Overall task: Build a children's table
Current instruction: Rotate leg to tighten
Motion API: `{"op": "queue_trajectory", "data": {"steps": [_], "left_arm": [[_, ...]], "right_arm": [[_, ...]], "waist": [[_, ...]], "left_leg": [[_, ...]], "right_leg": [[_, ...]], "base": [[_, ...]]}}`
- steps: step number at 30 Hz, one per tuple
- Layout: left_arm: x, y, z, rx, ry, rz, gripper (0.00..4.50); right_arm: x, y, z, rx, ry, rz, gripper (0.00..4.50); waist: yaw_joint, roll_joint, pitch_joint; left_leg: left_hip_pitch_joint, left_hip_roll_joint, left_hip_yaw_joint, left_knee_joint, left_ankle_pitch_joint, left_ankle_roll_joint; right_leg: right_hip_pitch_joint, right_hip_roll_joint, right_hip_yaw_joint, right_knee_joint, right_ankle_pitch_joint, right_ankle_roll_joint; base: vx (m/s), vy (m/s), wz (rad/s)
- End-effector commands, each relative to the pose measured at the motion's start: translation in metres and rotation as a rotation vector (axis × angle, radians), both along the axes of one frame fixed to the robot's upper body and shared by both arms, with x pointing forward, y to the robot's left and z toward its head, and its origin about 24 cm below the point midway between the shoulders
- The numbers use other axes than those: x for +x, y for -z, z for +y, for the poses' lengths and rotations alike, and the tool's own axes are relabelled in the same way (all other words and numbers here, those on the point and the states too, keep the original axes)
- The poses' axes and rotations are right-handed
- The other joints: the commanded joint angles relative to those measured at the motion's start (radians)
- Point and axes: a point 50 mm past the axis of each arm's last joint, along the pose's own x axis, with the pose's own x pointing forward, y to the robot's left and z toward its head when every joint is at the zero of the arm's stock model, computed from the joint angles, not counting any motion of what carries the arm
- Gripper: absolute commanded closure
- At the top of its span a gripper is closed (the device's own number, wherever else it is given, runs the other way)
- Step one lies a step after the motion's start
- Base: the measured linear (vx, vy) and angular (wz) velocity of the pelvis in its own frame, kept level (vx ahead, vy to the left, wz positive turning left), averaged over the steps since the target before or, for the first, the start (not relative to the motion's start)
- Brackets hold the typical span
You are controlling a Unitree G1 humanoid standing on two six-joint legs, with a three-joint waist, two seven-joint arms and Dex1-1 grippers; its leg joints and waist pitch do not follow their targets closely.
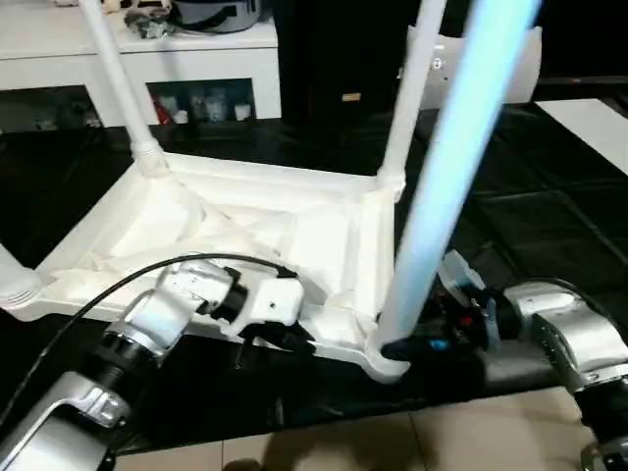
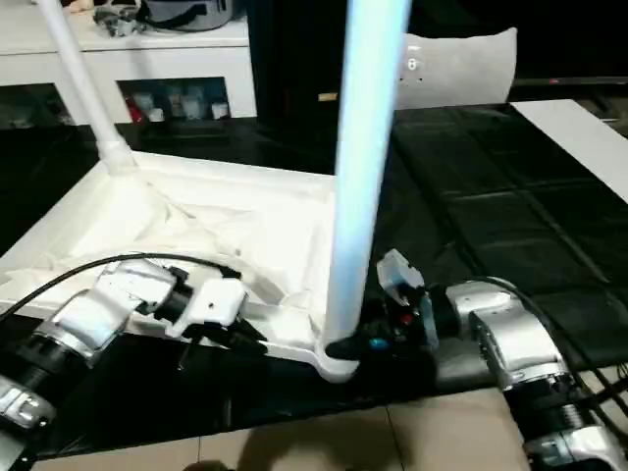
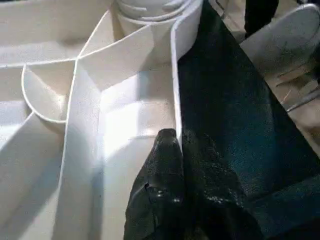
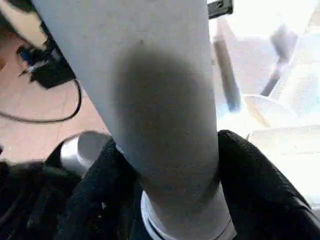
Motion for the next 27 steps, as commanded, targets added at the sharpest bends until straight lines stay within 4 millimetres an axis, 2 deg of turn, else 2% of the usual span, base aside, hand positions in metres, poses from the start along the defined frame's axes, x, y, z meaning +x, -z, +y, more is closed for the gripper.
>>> {"op": "queue_trajectory", "data": {"steps": [1,2,3,4,5,6,7,8,9,10,11,12,13,14,15,16,18,19,21,23,24,25,26,27], "left_arm": [[-0.004,0.003,-0.013,-0.026,-0.035,0.017,4.5],[-0.003,0.002,-0.014,-0.032,-0.058,0.019,4.5],[0.0,0.001,-0.018,-0.06,-0.12,0.014,4.5],[0.003,0.0,-0.023,-0.085,-0.188,0.01,4.5],[0.004,-0.001,-0.027,-0.103,-0.231,0.007,4.5],[0.005,-0.002,-0.03,-0.114,-0.257,0.006,4.5],[0.006,-0.003,-0.035,-0.128,-0.29,0.011,4.5],[0.006,-0.004,-0.044,-0.145,-0.325,0.014,4.5],[0.007,-0.005,-0.052,-0.162,-0.364,0.013,4.5],[0.008,-0.006,-0.058,-0.172,-0.389,0.012,4.5],[0.01,-0.007,-0.063,-0.183,-0.419,0.004,4.5],[0.014,-0.009,-0.075,-0.201,-0.478,-0.015,4.5],[0.014,-0.01,-0.076,-0.202,-0.482,-0.017,4.5],[0.015,-0.011,-0.08,-0.21,-0.499,-0.026,4.5],[0.017,-0.013,-0.085,-0.22,-0.525,-0.037,4.5],[0.017,-0.013,-0.086,-0.219,-0.527,-0.04,4.5],[0.018,-0.013,-0.086,-0.206,-0.535,-0.058,4.5],[0.019,-0.012,-0.083,-0.195,-0.535,-0.068,4.5],[0.02,-0.011,-0.078,-0.174,-0.542,-0.082,4.5],[0.02,-0.01,-0.072,-0.156,-0.545,-0.099,4.5],[0.021,-0.009,-0.07,-0.149,-0.544,-0.109,4.5],[0.022,-0.008,-0.065,-0.138,-0.54,-0.123,4.5],[0.023,-0.007,-0.061,-0.131,-0.539,-0.133,4.5],[0.024,-0.006,-0.057,-0.123,-0.539,-0.141,4.5]], "right_arm": [[0.011,-0.004,0.008,0.014,0.151,-0.008,2.39],[0.014,-0.003,0.01,0.005,0.19,-0.009,2.4],[0.021,0.0,0.013,-0.025,0.3,-0.029,2.41],[0.03,0.003,0.015,-0.057,0.422,-0.033,2.41],[0.035,0.006,0.017,-0.082,0.506,-0.022,2.41],[0.038,0.008,0.018,-0.099,0.558,-0.012,2.42],[0.042,0.01,0.02,-0.118,0.621,-0.01,2.42],[0.045,0.011,0.023,-0.129,0.687,-0.009,2.42],[0.05,0.012,0.027,-0.137,0.76,-0.019,2.42],[0.053,0.013,0.03,-0.142,0.807,-0.025,2.42],[0.056,0.013,0.033,-0.137,0.843,-0.028,2.42],[0.061,0.014,0.04,-0.122,0.907,-0.03,2.42],[0.061,0.014,0.04,-0.117,0.911,-0.028,2.42],[0.062,0.014,0.042,-0.099,0.926,-0.018,2.42],[0.063,0.014,0.045,-0.071,0.936,-0.017,2.1],[0.063,0.014,0.045,-0.068,0.936,-0.016,1.91],[0.063,0.012,0.046,-0.051,0.939,-0.008,1.76],[0.062,0.012,0.044,-0.043,0.938,-0.003,1.76],[0.06,0.011,0.04,-0.043,0.935,-0.013,1.45],[0.059,0.011,0.034,-0.053,0.928,-0.041,1.36],[0.058,0.011,0.032,-0.055,0.924,-0.054,1.18],[0.055,0.01,0.027,-0.046,0.908,-0.055,1.18],[0.053,0.01,0.024,-0.038,0.897,-0.054,0.94],[0.05,0.009,0.021,-0.039,0.869,-0.064,0.94]], "waist": [[-0.009,-0.015,-0.054],[-0.015,-0.017,-0.051],[-0.018,-0.01,-0.051],[-0.035,-0.013,-0.048],[-0.05,-0.01,-0.047],[-0.062,-0.007,-0.046],[-0.085,0.0,-0.046],[-0.104,0.01,-0.049],[-0.112,0.02,-0.046],[-0.132,0.022,-0.046],[-0.142,0.019,-0.044],[-0.147,0.017,-0.042],[-0.154,0.009,-0.043],[-0.164,-0.002,-0.045],[-0.162,0.0,-0.046],[-0.162,0.004,-0.046],[-0.163,0.007,-0.053],[-0.159,0.006,-0.055],[-0.147,0.004,-0.056],[-0.134,0.005,-0.06],[-0.129,0.005,-0.06],[-0.12,0.004,-0.061],[-0.113,0.007,-0.06],[-0.108,0.005,-0.06]], "left_leg": [[0.001,0.031,0.0,-0.067,-0.21,0.045],[0.007,0.024,0.0,-0.063,-0.23,0.035],[0.009,0.021,-0.002,-0.062,-0.239,0.029],[0.003,0.02,-0.003,-0.061,-0.25,0.014],[-0.001,0.013,-0.01,-0.056,-0.278,0.006],[0.0,0.015,-0.012,-0.056,-0.298,0.001],[0.0,0.019,-0.02,-0.056,-0.343,-0.004],[0.005,0.03,-0.029,-0.06,-0.385,-0.004],[0.007,0.041,-0.035,-0.069,-0.423,0.003],[-0.001,0.064,-0.048,-0.087,-0.493,0.001],[-0.004,0.074,-0.055,-0.101,-0.555,-0.002],[-0.002,0.072,-0.053,-0.102,-0.571,-0.006],[0.021,0.044,-0.038,-0.078,-0.552,-0.01],[0.022,0.009,-0.025,-0.05,-0.46,0.002],[0.012,0.004,-0.019,-0.043,-0.393,0.022],[0.011,0.008,-0.02,-0.045,-0.382,0.027],[0.002,0.022,-0.027,-0.056,-0.367,0.035],[0.0,0.028,-0.027,-0.061,-0.356,0.04],[0.0,0.03,-0.025,-0.064,-0.328,0.047],[-0.006,0.034,-0.021,-0.065,-0.279,0.058],[-0.008,0.034,-0.021,-0.065,-0.263,0.06],[-0.009,0.034,-0.018,-0.065,-0.238,0.064],[-0.009,0.034,-0.017,-0.065,-0.228,0.068],[-0.007,0.035,-0.015,-0.064,-0.224,0.069]], "right_leg": [[0.053,-0.066,0.049,-0.092,-0.545,-0.058],[0.047,-0.063,0.042,-0.104,-0.602,-0.035],[0.047,-0.064,0.037,-0.107,-0.622,-0.024],[0.048,-0.059,0.031,-0.11,-0.636,-0.007],[0.052,-0.059,0.013,-0.121,-0.677,0.025],[0.052,-0.058,0.008,-0.124,-0.686,0.035],[0.055,-0.056,-0.006,-0.131,-0.688,0.048],[0.064,-0.06,-0.013,-0.135,-0.645,0.04],[0.068,-0.06,-0.018,-0.135,-0.612,0.027],[0.084,-0.06,-0.016,-0.114,-0.535,0.012],[0.092,-0.061,-0.006,-0.097,-0.496,0.008],[0.088,-0.065,0.0,-0.096,-0.502,0.003],[0.063,-0.072,-0.005,-0.125,-0.573,-0.002],[0.057,-0.08,-0.021,-0.148,-0.653,0.008],[0.062,-0.082,-0.027,-0.156,-0.681,0.028],[0.062,-0.081,-0.028,-0.156,-0.671,0.031],[0.069,-0.076,-0.026,-0.144,-0.582,0.015],[0.067,-0.073,-0.018,-0.136,-0.528,-0.006],[0.066,-0.074,-0.007,-0.123,-0.479,-0.041],[0.069,-0.074,0.004,-0.11,-0.422,-0.07],[0.07,-0.074,0.006,-0.108,-0.409,-0.074],[0.07,-0.074,0.009,-0.103,-0.396,-0.079],[0.069,-0.072,0.01,-0.104,-0.394,-0.074],[0.067,-0.072,0.012,-0.104,-0.396,-0.073]], "base": [[0.0,0.0,0.0],[0.0,0.0,0.0],[0.0,0.0,0.0],[0.0,0.0,0.0],[0.0,0.0,0.0],[0.0,0.0,0.0],[0.0,0.0,0.0],[0.0,0.0,0.0],[0.0,0.0,0.0],[0.0,0.0,0.0],[0.0,0.0,0.0],[0.0,0.0,0.0],[0.0,0.0,0.0],[0.0,0.0,0.0],[0.0,0.0,0.0],[0.0,0.0,0.0],[0.0,0.0,0.0],[0.0,0.0,0.0],[0.0,0.0,0.0],[0.0,0.0,0.0],[0.0,0.0,0.0],[0.0,0.0,0.0],[0.0,0.0,0.0],[0.0,0.0,0.0]]}}
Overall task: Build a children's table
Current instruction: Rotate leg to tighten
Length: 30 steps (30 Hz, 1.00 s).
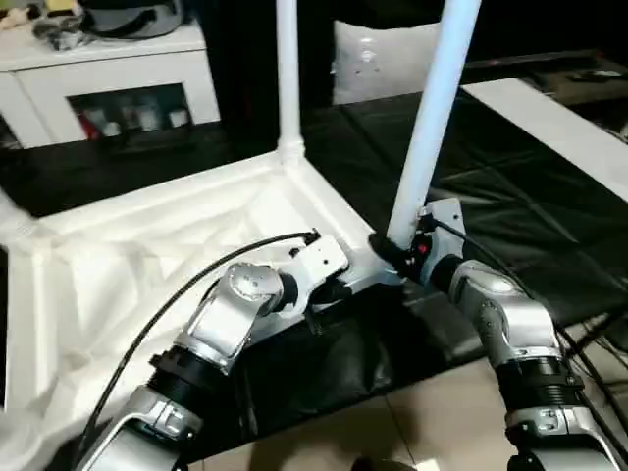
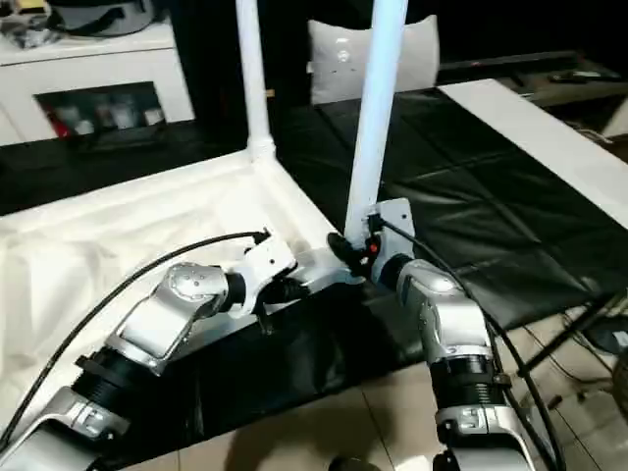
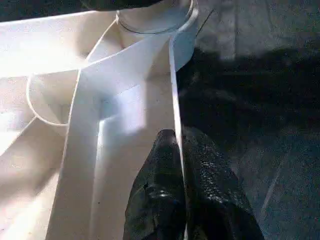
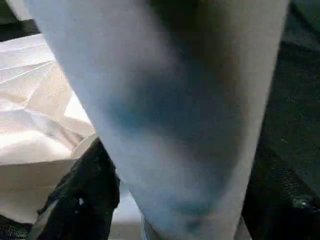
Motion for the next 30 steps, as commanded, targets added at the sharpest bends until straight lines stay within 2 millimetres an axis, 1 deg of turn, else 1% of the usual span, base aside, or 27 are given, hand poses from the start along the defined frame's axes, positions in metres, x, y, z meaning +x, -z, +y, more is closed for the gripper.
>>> {"op": "queue_trajectory", "data": {"steps": [1,2,3,4,5,6,7,8,9,10,11,12,13,14,15,17,18,19,20,21,23,24,25,27,28,30], "left_arm": [[0.006,-0.012,0.003,0.009,0.048,-0.085,4.5],[0.007,-0.012,0.008,0.02,0.06,-0.088,4.5],[0.008,-0.01,0.013,0.037,0.073,-0.091,4.5],[0.009,-0.01,0.017,0.05,0.085,-0.094,4.5],[0.009,-0.009,0.021,0.062,0.097,-0.096,4.5],[0.009,-0.008,0.024,0.07,0.108,-0.097,4.5],[0.01,-0.008,0.026,0.075,0.111,-0.096,4.5],[0.01,-0.008,0.029,0.082,0.117,-0.101,4.5],[0.011,-0.008,0.032,0.089,0.122,-0.109,4.5],[0.012,-0.008,0.034,0.093,0.123,-0.112,4.5],[0.013,-0.01,0.037,0.089,0.141,-0.133,4.5],[0.013,-0.011,0.037,0.084,0.149,-0.142,4.5],[0.013,-0.011,0.037,0.077,0.157,-0.15,4.5],[0.012,-0.012,0.037,0.068,0.173,-0.16,4.5],[0.011,-0.012,0.036,0.054,0.177,-0.163,4.5],[0.009,-0.012,0.035,0.031,0.181,-0.165,4.5],[0.009,-0.011,0.034,0.024,0.182,-0.166,4.5],[0.008,-0.01,0.034,0.022,0.181,-0.165,4.5],[0.008,-0.01,0.033,0.009,0.172,-0.162,4.5],[0.007,-0.01,0.032,-0.003,0.166,-0.16,4.5],[0.006,-0.01,0.031,-0.022,0.164,-0.146,4.5],[0.005,-0.01,0.031,-0.023,0.17,-0.144,4.23],[0.005,-0.01,0.03,-0.021,0.173,-0.146,4.23],[0.003,-0.01,0.031,-0.026,0.166,-0.142,3.97],[0.003,-0.01,0.031,-0.026,0.166,-0.142,3.93],[0.001,-0.014,0.033,-0.069,0.142,-0.132,3.71]], "right_arm": [[-0.008,0.0,-0.001,0.003,-0.094,-0.006,0.9],[-0.011,0.0,-0.006,-0.015,-0.12,-0.013,0.81],[-0.015,0.0,-0.013,-0.031,-0.148,-0.018,0.58],[-0.017,-0.001,-0.018,-0.04,-0.166,-0.021,0.58],[-0.02,-0.001,-0.022,-0.045,-0.181,-0.025,0.51],[-0.021,-0.002,-0.026,-0.047,-0.192,-0.028,0.51],[-0.022,-0.003,-0.029,-0.048,-0.198,-0.032,0.45],[-0.024,-0.005,-0.035,-0.047,-0.205,-0.035,0.37],[-0.027,-0.006,-0.041,-0.047,-0.208,-0.036,0.22],[-0.028,-0.007,-0.045,-0.046,-0.209,-0.036,0.14],[-0.035,-0.01,-0.058,-0.038,-0.219,-0.013,0.04],[-0.038,-0.01,-0.063,-0.036,-0.224,-0.001,0.04],[-0.041,-0.011,-0.067,-0.034,-0.23,0.012,0.04],[-0.045,-0.011,-0.071,-0.037,-0.242,0.017,0.04],[-0.049,-0.013,-0.071,-0.017,-0.263,0.021,0.04],[-0.055,-0.017,-0.07,0.016,-0.291,0.013,0.04],[-0.056,-0.017,-0.07,0.025,-0.297,0.009,0.04],[-0.059,-0.018,-0.067,0.025,-0.321,0.001,0.04],[-0.062,-0.019,-0.062,0.041,-0.35,-0.01,0.04],[-0.063,-0.02,-0.057,0.053,-0.367,-0.017,0.04],[-0.066,-0.022,-0.05,0.067,-0.39,-0.026,0.04],[-0.065,-0.021,-0.048,0.054,-0.387,-0.039,0.02],[-0.065,-0.02,-0.046,0.049,-0.388,-0.048,0.02],[-0.067,-0.018,-0.041,0.058,-0.407,-0.043,0.0],[-0.067,-0.018,-0.041,0.058,-0.407,-0.043,0.0],[-0.071,-0.02,-0.03,0.097,-0.475,-0.037,0.0]], "waist": [[0.013,0.0,-0.065],[0.023,-0.002,-0.068],[0.03,0.0,-0.07],[0.034,0.001,-0.071],[0.042,0.006,-0.071],[0.042,0.002,-0.073],[0.044,0.0,-0.073],[0.046,0.003,-0.072],[0.046,0.0,-0.071],[0.048,-0.002,-0.07],[0.05,-0.006,-0.07],[0.052,-0.011,-0.069],[0.059,-0.01,-0.069],[0.061,-0.012,-0.069],[0.064,-0.013,-0.069],[0.066,-0.012,-0.069],[0.067,-0.012,-0.069],[0.068,-0.011,-0.07],[0.072,-0.011,-0.071],[0.072,-0.011,-0.071],[0.075,-0.013,-0.072],[0.078,-0.016,-0.074],[0.078,-0.016,-0.072],[0.082,-0.014,-0.072],[0.084,-0.014,-0.071],[0.09,-0.007,-0.071]], "left_leg": [[-0.003,0.021,0.001,-0.064,-0.202,0.077],[-0.003,0.023,0.003,-0.064,-0.181,0.084],[-0.006,0.026,0.001,-0.065,-0.159,0.089],[-0.006,0.028,0.002,-0.065,-0.146,0.09],[-0.006,0.027,0.002,-0.065,-0.138,0.092],[-0.007,0.028,0.002,-0.065,-0.135,0.091],[-0.01,0.026,0.002,-0.065,-0.124,0.093],[-0.009,0.026,0.003,-0.066,-0.126,0.091],[-0.009,0.026,0.003,-0.066,-0.129,0.089],[-0.006,0.022,0.007,-0.065,-0.142,0.092],[-0.007,0.021,0.008,-0.066,-0.144,0.093],[-0.007,0.02,0.01,-0.065,-0.147,0.097],[-0.002,0.02,0.012,-0.064,-0.148,0.101],[-0.006,0.022,0.011,-0.065,-0.143,0.101],[-0.003,0.02,0.014,-0.064,-0.144,0.104],[-0.006,0.021,0.014,-0.064,-0.136,0.107],[-0.004,0.02,0.014,-0.063,-0.137,0.108],[-0.005,0.021,0.014,-0.063,-0.129,0.108],[-0.003,0.022,0.015,-0.062,-0.125,0.11],[-0.003,0.022,0.015,-0.062,-0.125,0.11],[-0.004,0.025,0.013,-0.064,-0.11,0.11],[-0.005,0.026,0.013,-0.064,-0.102,0.109],[-0.005,0.026,0.014,-0.065,-0.104,0.109],[-0.004,0.026,0.015,-0.064,-0.105,0.106],[-0.002,0.026,0.015,-0.065,-0.108,0.104],[-0.001,0.03,0.015,-0.066,-0.117,0.099]], "right_leg": [[0.056,-0.067,0.065,-0.071,-0.397,-0.07],[0.057,-0.066,0.067,-0.068,-0.373,-0.069],[0.062,-0.067,0.069,-0.061,-0.34,-0.075],[0.06,-0.066,0.07,-0.058,-0.325,-0.08],[0.061,-0.064,0.07,-0.059,-0.308,-0.085],[0.063,-0.065,0.071,-0.055,-0.296,-0.089],[0.065,-0.063,0.072,-0.051,-0.287,-0.094],[0.064,-0.063,0.073,-0.051,-0.293,-0.097],[0.063,-0.063,0.074,-0.051,-0.301,-0.097],[0.061,-0.06,0.076,-0.056,-0.326,-0.091],[0.061,-0.061,0.078,-0.055,-0.345,-0.089],[0.06,-0.06,0.079,-0.06,-0.361,-0.081],[0.058,-0.06,0.08,-0.062,-0.385,-0.068],[0.058,-0.061,0.08,-0.062,-0.389,-0.067],[0.056,-0.059,0.08,-0.064,-0.394,-0.062],[0.055,-0.06,0.078,-0.063,-0.392,-0.062],[0.054,-0.059,0.078,-0.064,-0.395,-0.061],[0.054,-0.059,0.078,-0.062,-0.389,-0.062],[0.052,-0.058,0.079,-0.063,-0.383,-0.061],[0.052,-0.058,0.079,-0.063,-0.383,-0.061],[0.052,-0.058,0.08,-0.057,-0.361,-0.07],[0.052,-0.061,0.081,-0.053,-0.354,-0.073],[0.051,-0.061,0.082,-0.055,-0.357,-0.075],[0.05,-0.062,0.083,-0.056,-0.359,-0.075],[0.049,-0.06,0.083,-0.056,-0.364,-0.074],[0.05,-0.062,0.084,-0.055,-0.364,-0.072]], "base": [[0.0,0.0,0.0],[0.0,0.0,0.0],[0.0,0.0,0.0],[0.0,0.0,0.0],[0.0,0.0,0.0],[0.0,0.0,0.0],[0.0,0.0,0.0],[0.0,0.0,0.0],[0.0,0.0,0.0],[0.0,0.0,0.0],[0.0,0.0,0.0],[0.0,0.0,0.0],[0.0,0.0,0.0],[0.0,0.0,0.0],[0.0,0.0,0.0],[0.0,0.0,0.0],[0.0,0.0,0.0],[0.0,0.0,0.0],[0.0,0.0,0.0],[0.0,0.0,0.0],[0.0,0.0,0.0],[0.0,0.0,0.0],[0.0,0.0,0.0],[0.0,0.0,0.0],[0.0,0.0,0.0],[0.0,0.0,0.0]]}}
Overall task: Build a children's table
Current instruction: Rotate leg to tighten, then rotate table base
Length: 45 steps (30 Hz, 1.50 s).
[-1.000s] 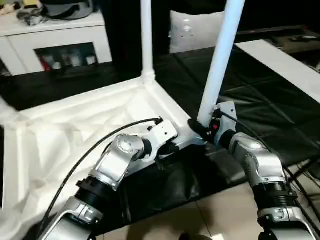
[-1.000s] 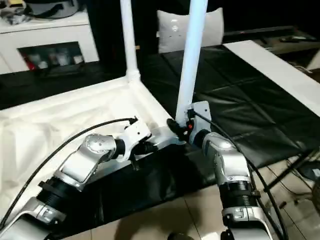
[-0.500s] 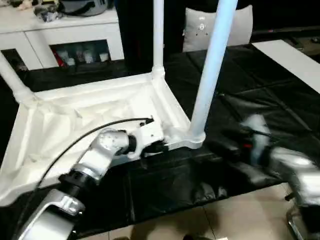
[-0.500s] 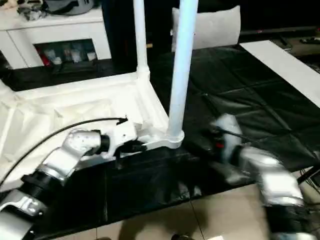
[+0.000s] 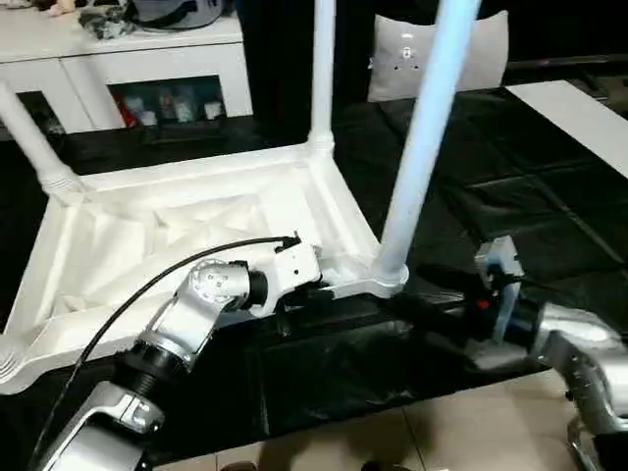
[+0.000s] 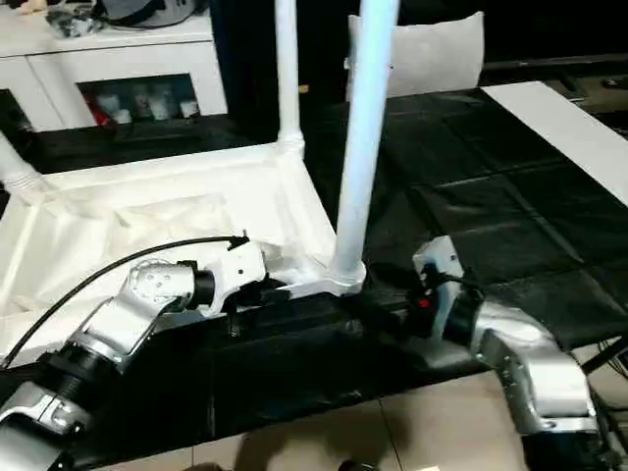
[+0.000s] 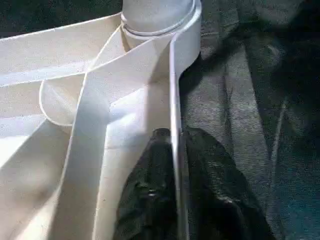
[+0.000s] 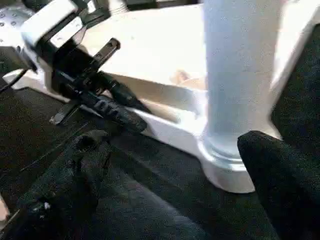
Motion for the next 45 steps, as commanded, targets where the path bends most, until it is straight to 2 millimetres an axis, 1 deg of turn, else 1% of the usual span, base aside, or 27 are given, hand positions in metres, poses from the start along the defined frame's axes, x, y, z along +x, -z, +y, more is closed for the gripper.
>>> {"op": "queue_trajectory", "data": {"steps": [1,2,4,5,10,13,14,16,17,19,20,22,23,25,27,29,31,32,36,37,38,39,40,41,42,43,45], "left_arm": [[0.001,-0.013,0.001,-0.054,-0.002,-0.025,3.6],[-0.002,-0.018,0.004,-0.112,-0.032,-0.023,3.53],[-0.003,-0.021,0.006,-0.134,-0.044,-0.022,3.38],[-0.009,-0.027,0.015,-0.191,-0.078,-0.017,3.27],[-0.029,-0.035,0.041,-0.215,-0.159,0.007,3.05],[-0.037,-0.035,0.05,-0.207,-0.184,0.026,2.83],[-0.042,-0.035,0.054,-0.199,-0.195,0.036,2.7],[-0.052,-0.034,0.065,-0.178,-0.227,0.062,2.63],[-0.056,-0.034,0.07,-0.173,-0.247,0.071,2.53],[-0.06,-0.034,0.074,-0.167,-0.268,0.08,2.39],[-0.068,-0.032,0.08,-0.134,-0.307,0.105,2.3],[-0.072,-0.031,0.082,-0.116,-0.32,0.118,2.23],[-0.081,-0.026,0.086,-0.086,-0.342,0.146,1.97],[-0.089,-0.02,0.092,-0.028,-0.36,0.168,1.84],[-0.094,-0.016,0.096,0.016,-0.374,0.188,1.8],[-0.095,-0.015,0.097,0.02,-0.379,0.196,1.42],[-0.098,-0.014,0.1,0.047,-0.39,0.21,1.38],[-0.099,-0.013,0.101,0.072,-0.393,0.211,1.26],[-0.096,-0.011,0.102,0.126,-0.388,0.177,0.94],[-0.094,-0.01,0.102,0.14,-0.398,0.153,0.84],[-0.09,-0.008,0.102,0.157,-0.411,0.123,0.73],[-0.088,-0.007,0.102,0.164,-0.418,0.111,0.63],[-0.084,-0.006,0.102,0.177,-0.432,0.096,0.58],[-0.081,-0.005,0.102,0.19,-0.439,0.085,0.55],[-0.081,-0.005,0.102,0.19,-0.439,0.085,0.49],[-0.079,-0.004,0.102,0.196,-0.44,0.081,0.22],[-0.075,-0.004,0.102,0.198,-0.437,0.074,0.16]], "right_arm": [[-0.003,-0.006,0.009,0.025,-0.049,-0.014,0.0],[-0.005,-0.009,0.018,0.047,-0.08,-0.02,0.0],[-0.006,-0.01,0.021,0.055,-0.09,-0.024,0.0],[-0.005,-0.012,0.032,0.093,-0.098,-0.038,0.0],[0.001,-0.015,0.055,0.157,-0.081,-0.061,0.0],[0.004,-0.015,0.064,0.155,-0.069,-0.063,0.0],[0.006,-0.014,0.068,0.151,-0.063,-0.063,0.0],[0.014,-0.013,0.082,0.14,-0.059,-0.065,0.0],[0.018,-0.013,0.089,0.134,-0.055,-0.071,0.0],[0.023,-0.013,0.095,0.125,-0.041,-0.081,0.0],[0.036,-0.012,0.106,0.115,0.007,-0.072,0.0],[0.041,-0.011,0.111,0.11,0.035,-0.07,0.0],[0.05,-0.009,0.116,0.094,0.081,-0.064,0.0],[0.057,-0.006,0.119,0.083,0.125,-0.06,0.0],[0.062,-0.006,0.12,0.093,0.16,-0.049,0.0],[0.064,-0.005,0.12,0.101,0.177,-0.043,0.0],[0.076,-0.003,0.115,0.088,0.284,-0.036,0.0],[0.086,0.0,0.103,0.083,0.405,-0.027,0.0],[0.099,-0.003,0.084,0.158,0.567,-0.008,0.0],[0.101,-0.004,0.077,0.163,0.607,-0.005,0.0],[0.105,-0.005,0.067,0.167,0.661,-0.01,0.0],[0.106,-0.005,0.062,0.169,0.685,-0.012,0.0],[0.109,-0.006,0.052,0.177,0.74,-0.007,0.0],[0.113,-0.008,0.038,0.202,0.82,0.004,0.0],[0.113,-0.008,0.038,0.202,0.82,0.004,0.0],[0.115,-0.009,0.026,0.222,0.877,0.013,0.0],[0.119,-0.011,0.007,0.235,0.973,0.01,0.0]], "waist": [[0.005,-0.012,-0.07],[0.006,-0.006,-0.069],[0.004,-0.009,-0.067],[0.002,-0.005,-0.064],[-0.009,-0.001,-0.063],[-0.016,0.003,-0.06],[-0.019,-0.003,-0.057],[-0.026,-0.006,-0.054],[-0.029,-0.001,-0.053],[-0.031,-0.004,-0.055],[-0.034,0.001,-0.057],[-0.038,-0.002,-0.054],[-0.039,-0.005,-0.052],[-0.045,-0.007,-0.052],[-0.044,-0.004,-0.053],[-0.042,-0.003,-0.051],[-0.041,-0.003,-0.05],[-0.042,0.004,-0.05],[-0.034,0.005,-0.046],[-0.032,0.005,-0.049],[-0.033,0.009,-0.05],[-0.032,0.008,-0.05],[-0.035,0.013,-0.052],[-0.035,0.012,-0.055],[-0.036,0.009,-0.054],[-0.037,0.007,-0.054],[-0.032,0.007,-0.056]], "left_leg": [[-0.002,0.029,0.002,-0.06,-0.12,0.096],[0.0,0.028,0.001,-0.061,-0.13,0.09],[0.001,0.028,0.002,-0.063,-0.145,0.082],[0.001,0.028,0.001,-0.064,-0.165,0.075],[0.005,0.026,-0.002,-0.068,-0.196,0.052],[0.014,0.028,-0.004,-0.069,-0.228,0.041],[0.008,0.028,-0.006,-0.073,-0.234,0.041],[0.01,0.028,-0.007,-0.075,-0.264,0.034],[0.014,0.025,-0.006,-0.074,-0.273,0.032],[0.01,0.027,-0.008,-0.076,-0.269,0.025],[0.014,0.03,-0.011,-0.076,-0.282,0.017],[0.013,0.028,-0.011,-0.079,-0.283,0.014],[0.012,0.027,-0.009,-0.079,-0.282,0.017],[0.008,0.026,-0.009,-0.081,-0.27,0.012],[0.013,0.024,-0.006,-0.078,-0.267,0.014],[0.015,0.026,-0.006,-0.08,-0.28,0.012],[0.014,0.026,-0.01,-0.085,-0.299,-0.002],[0.02,0.026,-0.009,-0.084,-0.323,-0.011],[0.038,0.023,-0.003,-0.081,-0.358,-0.017],[0.039,0.021,-0.002,-0.08,-0.356,-0.018],[0.029,0.021,-0.004,-0.082,-0.342,-0.018],[0.028,0.02,-0.005,-0.083,-0.341,-0.015],[0.028,0.021,-0.005,-0.081,-0.342,-0.019],[0.027,0.019,-0.005,-0.079,-0.34,-0.018],[0.025,0.018,-0.005,-0.08,-0.338,-0.016],[0.023,0.016,-0.004,-0.078,-0.335,-0.012],[0.031,0.013,0.001,-0.071,-0.324,-0.008]], "right_leg": [[0.068,-0.068,0.059,-0.064,-0.363,-0.07],[0.066,-0.067,0.058,-0.065,-0.371,-0.071],[0.065,-0.065,0.058,-0.068,-0.385,-0.067],[0.065,-0.067,0.056,-0.071,-0.411,-0.062],[0.062,-0.063,0.054,-0.073,-0.447,-0.048],[0.056,-0.062,0.055,-0.076,-0.469,-0.043],[0.058,-0.06,0.055,-0.073,-0.468,-0.044],[0.055,-0.06,0.056,-0.075,-0.491,-0.041],[0.053,-0.059,0.056,-0.08,-0.505,-0.035],[0.055,-0.063,0.058,-0.074,-0.487,-0.043],[0.051,-0.065,0.061,-0.065,-0.481,-0.051],[0.053,-0.062,0.063,-0.067,-0.472,-0.057],[0.052,-0.061,0.065,-0.07,-0.472,-0.055],[0.051,-0.058,0.071,-0.059,-0.446,-0.07],[0.046,-0.057,0.076,-0.058,-0.444,-0.07],[0.046,-0.055,0.077,-0.06,-0.449,-0.071],[0.047,-0.055,0.081,-0.052,-0.444,-0.084],[0.043,-0.055,0.081,-0.054,-0.455,-0.084],[0.031,-0.049,0.087,-0.059,-0.458,-0.087],[0.033,-0.05,0.089,-0.057,-0.453,-0.087],[0.042,-0.051,0.089,-0.052,-0.439,-0.086],[0.043,-0.051,0.088,-0.054,-0.443,-0.085],[0.044,-0.051,0.088,-0.052,-0.43,-0.087],[0.047,-0.053,0.088,-0.051,-0.427,-0.091],[0.048,-0.053,0.087,-0.051,-0.428,-0.092],[0.048,-0.053,0.086,-0.053,-0.436,-0.09],[0.043,-0.053,0.085,-0.054,-0.453,-0.093]], "base": [[0.0,0.0,0.0],[0.0,0.0,0.0],[0.0,0.0,0.0],[0.0,0.0,0.0],[0.0,0.0,0.0],[0.0,0.0,0.0],[0.0,0.0,0.0],[0.0,0.0,0.0],[0.0,0.0,0.0],[0.0,0.0,0.0],[0.0,0.0,0.0],[0.0,0.0,0.0],[0.0,0.0,0.0],[0.0,0.0,0.0],[0.0,0.0,0.0],[0.0,0.0,0.0],[0.0,0.0,0.0],[0.0,0.0,0.0],[0.0,0.0,0.0],[0.0,0.0,0.0],[0.0,0.0,0.0],[0.0,0.0,0.0],[0.0,0.0,0.0],[0.0,0.0,0.0],[0.0,0.0,0.0],[0.0,0.0,0.0],[0.0,0.0,0.0]]}}
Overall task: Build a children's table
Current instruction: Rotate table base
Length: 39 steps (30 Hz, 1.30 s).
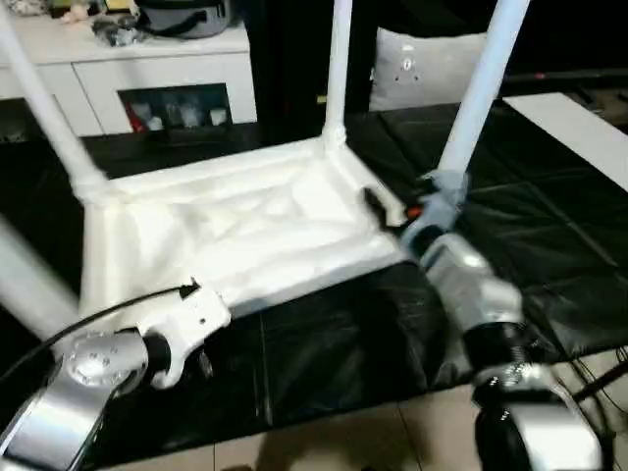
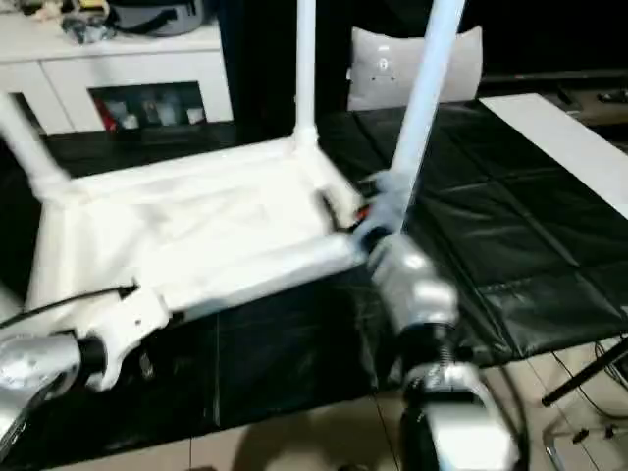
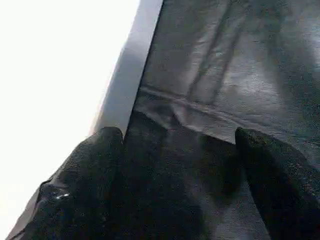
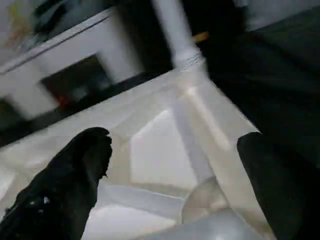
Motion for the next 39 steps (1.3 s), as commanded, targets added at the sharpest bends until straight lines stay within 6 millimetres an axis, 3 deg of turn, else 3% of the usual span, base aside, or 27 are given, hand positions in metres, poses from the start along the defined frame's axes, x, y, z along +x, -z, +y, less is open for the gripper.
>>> {"op": "queue_trajectory", "data": {"steps": [1,2,5,7,9,12,13,20,22,24,26,28,31,32,36,39], "left_arm": [[0.006,-0.001,0.009,0.051,-0.043,-0.029,0.16],[0.009,0.0,0.009,0.051,-0.04,-0.046,0.05],[0.013,0.0,0.008,0.039,-0.052,-0.065,0.05],[0.019,0.002,0.008,0.025,-0.08,-0.101,0.05],[0.023,0.003,0.008,0.019,-0.103,-0.125,0.05],[0.026,0.005,0.007,-0.03,-0.172,-0.163,0.05],[0.027,0.007,0.006,-0.062,-0.224,-0.183,0.05],[0.021,0.015,0.002,-0.203,-0.428,-0.26,0.05],[0.019,0.015,0.002,-0.225,-0.505,-0.324,0.05],[0.013,0.012,0.002,-0.279,-0.637,-0.439,0.05],[0.011,0.011,0.002,-0.305,-0.682,-0.483,0.05],[0.008,0.01,0.004,-0.369,-0.786,-0.54,0.05],[0.007,0.011,0.006,-0.397,-0.844,-0.56,0.05],[0.007,0.013,0.008,-0.396,-0.868,-0.563,0.05],[0.011,0.011,0.009,-0.41,-0.867,-0.593,0.05],[0.016,0.009,0.011,-0.418,-0.857,-0.606,0.05]], "right_arm": [[0.002,-0.003,-0.037,0.008,0.175,-0.003,0.0],[0.002,-0.004,-0.051,0.013,0.24,0.007,0.0],[0.002,-0.004,-0.063,0.009,0.286,0.006,0.0],[-0.001,-0.004,-0.078,-0.006,0.326,0.005,0.0],[-0.003,-0.004,-0.086,-0.017,0.339,0.004,0.0],[-0.006,-0.002,-0.092,-0.047,0.335,-0.001,0.0],[-0.008,-0.001,-0.09,-0.066,0.309,-0.007,0.0],[-0.02,0.007,-0.067,-0.147,0.11,-0.036,0.0],[-0.025,0.01,-0.057,-0.171,0.036,-0.044,0.0],[-0.037,0.015,-0.039,-0.197,-0.094,-0.051,0.0],[-0.042,0.017,-0.034,-0.201,-0.13,-0.049,0.0],[-0.049,0.021,-0.024,-0.206,-0.183,-0.039,0.0],[-0.055,0.024,-0.017,-0.216,-0.21,-0.024,0.0],[-0.06,0.027,-0.012,-0.231,-0.241,-0.005,0.0],[-0.066,0.033,-0.01,-0.273,-0.259,0.046,0.0],[-0.066,0.034,-0.01,-0.286,-0.263,0.061,0.0]], "waist": [[-0.009,0.015,-0.054],[-0.008,0.016,-0.054],[-0.006,0.011,-0.057],[-0.005,0.014,-0.059],[-0.006,0.013,-0.062],[-0.009,0.014,-0.062],[-0.01,0.018,-0.062],[-0.02,0.008,-0.059],[-0.025,0.012,-0.06],[-0.032,0.007,-0.053],[-0.033,0.005,-0.057],[-0.033,-0.004,-0.055],[-0.032,0.001,-0.052],[-0.034,-0.006,-0.053],[-0.031,0.005,-0.053],[-0.028,0.001,-0.054]], "left_leg": [[0.012,0.017,-0.003,-0.076,-0.313,0.003],[0.012,0.017,-0.002,-0.074,-0.313,0.006],[0.005,0.016,-0.003,-0.072,-0.291,0.013],[0.002,0.017,-0.003,-0.071,-0.274,0.016],[-0.008,0.018,-0.004,-0.07,-0.257,0.021],[-0.007,0.014,0.0,-0.065,-0.258,0.029],[-0.009,0.014,0.0,-0.065,-0.255,0.031],[-0.021,0.014,0.0,-0.063,-0.244,0.058],[-0.018,0.013,-0.001,-0.062,-0.256,0.06],[-0.02,0.009,0.0,-0.06,-0.284,0.066],[-0.022,0.012,-0.002,-0.06,-0.274,0.069],[-0.018,0.013,0.0,-0.059,-0.281,0.073],[-0.016,0.013,-0.003,-0.06,-0.295,0.069],[-0.018,0.013,-0.003,-0.061,-0.294,0.068],[-0.015,0.019,-0.009,-0.068,-0.305,0.064],[-0.017,0.019,-0.009,-0.07,-0.301,0.059]], "right_leg": [[0.036,-0.054,0.056,-0.074,-0.452,-0.094],[0.034,-0.054,0.054,-0.074,-0.465,-0.092],[0.038,-0.054,0.051,-0.071,-0.46,-0.088],[0.039,-0.053,0.051,-0.069,-0.437,-0.093],[0.043,-0.051,0.051,-0.062,-0.394,-0.107],[0.043,-0.052,0.048,-0.066,-0.405,-0.107],[0.044,-0.052,0.047,-0.066,-0.408,-0.108],[0.046,-0.047,0.038,-0.077,-0.45,-0.077],[0.043,-0.048,0.036,-0.082,-0.485,-0.068],[0.041,-0.043,0.027,-0.1,-0.549,-0.023],[0.041,-0.045,0.026,-0.103,-0.552,-0.01],[0.034,-0.042,0.025,-0.109,-0.563,-0.003],[0.031,-0.043,0.022,-0.113,-0.587,0.018],[0.034,-0.042,0.022,-0.113,-0.578,0.02],[0.034,-0.043,0.027,-0.11,-0.546,0.016],[0.038,-0.047,0.031,-0.105,-0.519,0.006]], "base": [[0.0,0.0,0.0],[0.0,0.0,0.0],[0.0,0.0,0.0],[0.0,0.0,0.0],[0.0,0.0,0.0],[0.0,0.0,0.0],[0.0,0.0,0.0],[0.0,0.0,0.0],[0.0,0.0,0.0],[0.0,0.0,0.0],[0.0,0.0,0.0],[0.0,0.0,0.0],[0.0,0.0,0.0],[0.0,0.0,0.0],[0.0,0.0,0.0],[0.0,0.0,0.0]]}}
